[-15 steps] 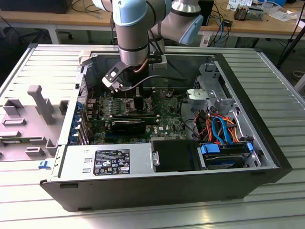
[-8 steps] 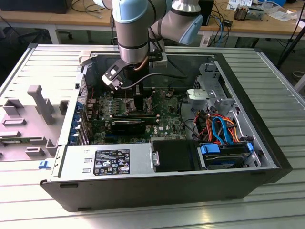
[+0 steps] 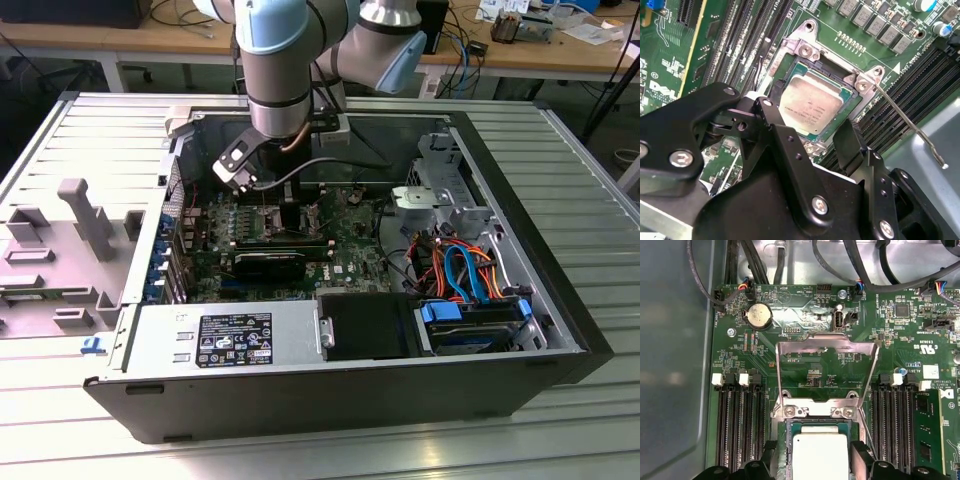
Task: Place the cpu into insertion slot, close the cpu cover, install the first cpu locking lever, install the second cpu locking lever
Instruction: 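Place the cpu into insertion slot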
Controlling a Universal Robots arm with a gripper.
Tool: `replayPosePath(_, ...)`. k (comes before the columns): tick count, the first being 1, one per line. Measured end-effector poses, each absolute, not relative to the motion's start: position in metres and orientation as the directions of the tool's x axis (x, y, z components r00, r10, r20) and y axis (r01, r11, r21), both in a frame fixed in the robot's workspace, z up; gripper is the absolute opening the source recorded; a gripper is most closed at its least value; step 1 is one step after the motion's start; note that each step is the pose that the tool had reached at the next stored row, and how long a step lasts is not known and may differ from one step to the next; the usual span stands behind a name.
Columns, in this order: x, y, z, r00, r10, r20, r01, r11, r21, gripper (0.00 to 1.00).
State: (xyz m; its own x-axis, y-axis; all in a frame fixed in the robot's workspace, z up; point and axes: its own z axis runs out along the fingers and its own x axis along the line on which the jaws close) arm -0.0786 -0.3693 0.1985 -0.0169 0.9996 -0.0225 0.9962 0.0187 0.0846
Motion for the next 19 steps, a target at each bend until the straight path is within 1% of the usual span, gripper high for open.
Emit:
replayPosePath(12,-0.079,-0.368,0.197,-0.017,1.000,-0.022,0.996,0.019,0.085,0.68)
replayPosePath(19,-0.079,-0.368,0.212,-0.018,1.000,-0.025,0.996,0.020,0.085,0.68)
